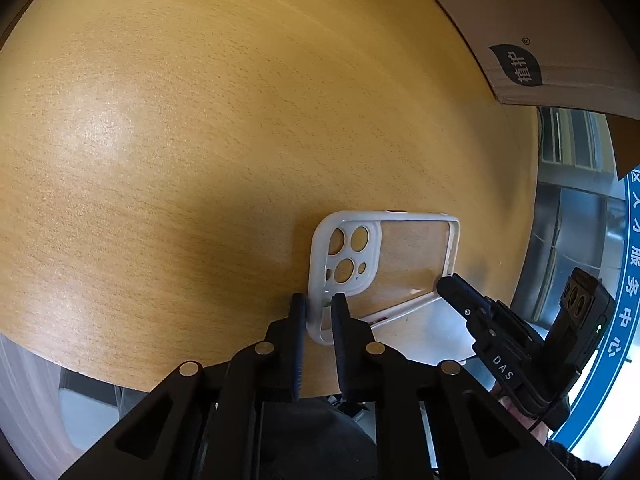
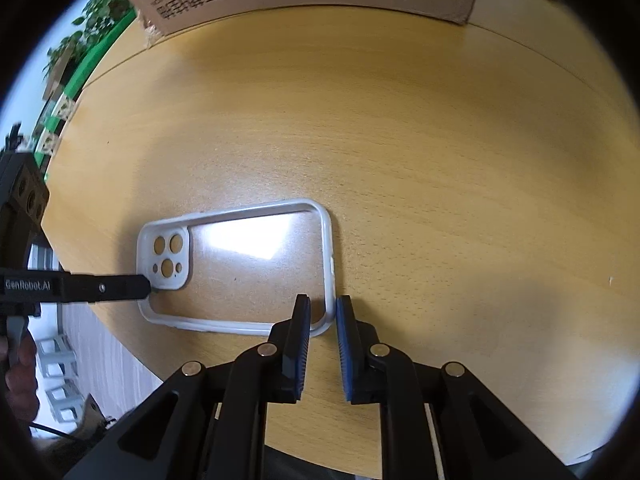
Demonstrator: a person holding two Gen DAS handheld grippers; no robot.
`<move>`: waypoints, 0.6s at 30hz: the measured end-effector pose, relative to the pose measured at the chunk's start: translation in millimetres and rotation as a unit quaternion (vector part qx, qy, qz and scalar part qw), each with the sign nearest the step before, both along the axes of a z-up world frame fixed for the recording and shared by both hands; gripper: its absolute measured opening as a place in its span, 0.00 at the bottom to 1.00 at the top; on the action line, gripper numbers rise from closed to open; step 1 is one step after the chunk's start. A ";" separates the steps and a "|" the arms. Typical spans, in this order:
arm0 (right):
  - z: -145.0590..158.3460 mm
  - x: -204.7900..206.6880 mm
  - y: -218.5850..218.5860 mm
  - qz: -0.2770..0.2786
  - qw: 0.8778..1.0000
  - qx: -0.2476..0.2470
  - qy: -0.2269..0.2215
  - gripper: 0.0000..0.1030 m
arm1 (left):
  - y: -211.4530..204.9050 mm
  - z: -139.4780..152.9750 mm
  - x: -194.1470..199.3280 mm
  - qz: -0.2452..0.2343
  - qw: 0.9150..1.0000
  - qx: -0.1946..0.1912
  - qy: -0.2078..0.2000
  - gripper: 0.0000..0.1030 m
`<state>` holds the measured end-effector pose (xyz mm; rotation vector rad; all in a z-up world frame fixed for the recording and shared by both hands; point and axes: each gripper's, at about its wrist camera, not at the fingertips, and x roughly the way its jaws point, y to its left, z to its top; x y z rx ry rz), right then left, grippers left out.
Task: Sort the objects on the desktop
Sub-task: 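Grasp the clear phone case by its rim with the right tool, then lift and carry the phone case with the right tool into the box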
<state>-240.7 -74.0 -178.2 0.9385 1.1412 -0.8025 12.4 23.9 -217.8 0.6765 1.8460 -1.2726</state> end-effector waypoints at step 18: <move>124.4 -21.5 27.5 -0.017 0.990 -0.088 -0.112 0.08 | 1.2 130.0 4.7 -0.078 0.991 -0.100 -0.031 0.06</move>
